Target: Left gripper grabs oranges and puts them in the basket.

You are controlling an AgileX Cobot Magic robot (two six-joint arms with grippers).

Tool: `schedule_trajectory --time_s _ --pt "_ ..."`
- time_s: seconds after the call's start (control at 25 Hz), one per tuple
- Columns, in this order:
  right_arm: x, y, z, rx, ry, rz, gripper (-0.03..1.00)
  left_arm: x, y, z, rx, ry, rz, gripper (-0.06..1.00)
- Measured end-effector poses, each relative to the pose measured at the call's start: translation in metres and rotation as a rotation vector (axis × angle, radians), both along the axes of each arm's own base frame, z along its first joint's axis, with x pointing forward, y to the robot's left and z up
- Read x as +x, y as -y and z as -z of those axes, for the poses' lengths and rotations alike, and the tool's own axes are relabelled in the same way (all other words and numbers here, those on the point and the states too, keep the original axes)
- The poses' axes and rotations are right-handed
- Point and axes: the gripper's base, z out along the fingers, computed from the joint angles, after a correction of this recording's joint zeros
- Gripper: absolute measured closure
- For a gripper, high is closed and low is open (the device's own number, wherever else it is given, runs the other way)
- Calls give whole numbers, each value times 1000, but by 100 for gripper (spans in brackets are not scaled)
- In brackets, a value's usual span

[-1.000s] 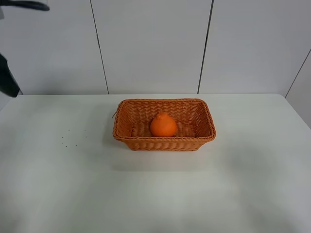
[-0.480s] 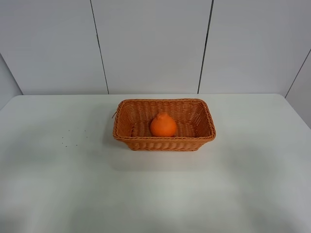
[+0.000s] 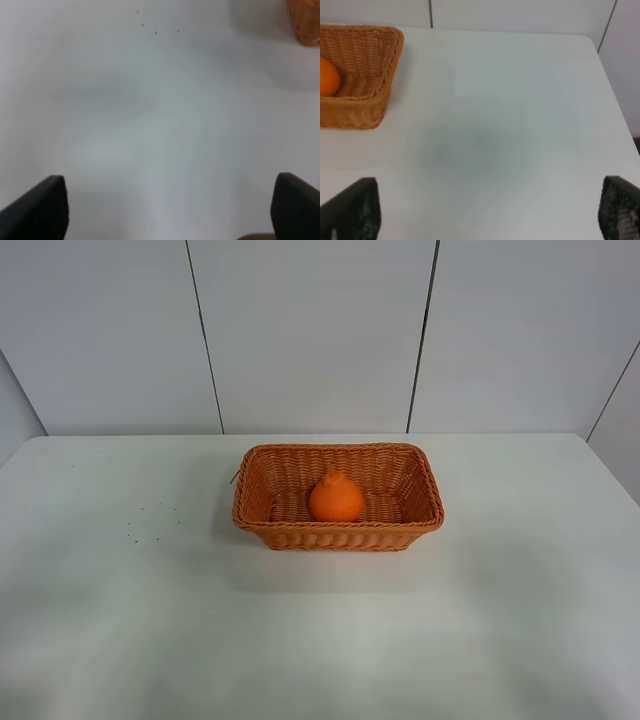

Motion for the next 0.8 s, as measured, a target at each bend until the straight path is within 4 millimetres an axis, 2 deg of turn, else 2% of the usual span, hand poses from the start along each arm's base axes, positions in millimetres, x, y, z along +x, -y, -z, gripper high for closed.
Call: schedule_trajectory --time_s 0.28,0.8 --pt "0 0 0 0 0 0 27 -14 0 0 1 105 0 5" --pt "0 0 0 0 0 0 27 -15 0 0 1 111 0 5"
